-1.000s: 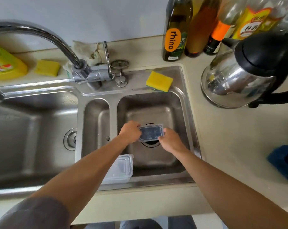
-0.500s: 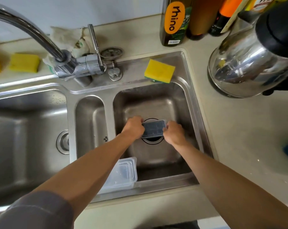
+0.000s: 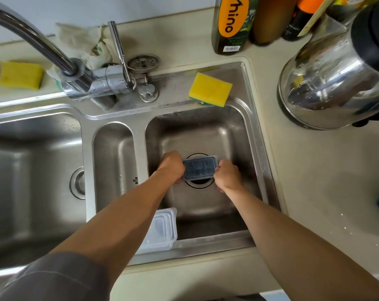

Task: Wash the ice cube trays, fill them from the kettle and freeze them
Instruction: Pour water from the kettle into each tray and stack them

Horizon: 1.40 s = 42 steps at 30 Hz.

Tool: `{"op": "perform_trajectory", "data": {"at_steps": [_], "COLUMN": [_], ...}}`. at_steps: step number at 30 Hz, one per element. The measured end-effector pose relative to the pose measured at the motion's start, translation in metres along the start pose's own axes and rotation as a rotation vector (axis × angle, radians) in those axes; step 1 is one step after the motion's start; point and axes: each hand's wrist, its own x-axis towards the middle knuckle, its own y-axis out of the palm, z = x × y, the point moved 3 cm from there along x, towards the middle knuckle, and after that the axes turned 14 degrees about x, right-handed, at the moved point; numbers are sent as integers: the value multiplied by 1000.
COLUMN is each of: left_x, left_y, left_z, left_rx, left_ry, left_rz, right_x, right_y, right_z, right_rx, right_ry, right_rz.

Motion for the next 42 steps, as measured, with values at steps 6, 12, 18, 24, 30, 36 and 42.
{"op": "perform_trajectory", "data": {"at_steps": [6, 12, 18, 24, 30, 36, 42], "left_x": [3, 9, 11, -6, -46, -100, -149], "left_y": [4, 7, 12, 8, -14, -31, -51], "left_z": [3, 3, 4, 4, -4, -24, -37], "left_rx": [42, -29, -107, -108, -348, -613, -601], "left_ry": [-18, -36, -52, -13, -5, -6, 25], "left_rz": [56, 70, 69, 14, -119, -231, -331], "right_x": [4, 3, 2, -15, -64, -121, -161], "right_y": [-1, 2, 1, -6, -37, -82, -140], "right_z": [-5, -2, 2, 0, 11, 29, 56], "right_rx": [41, 23, 10, 72, 217, 312, 290], "right_ry": [35, -5, -20, -8, -121, -242, -325], "right_rz": [51, 32, 37, 51, 92, 138, 10]}}
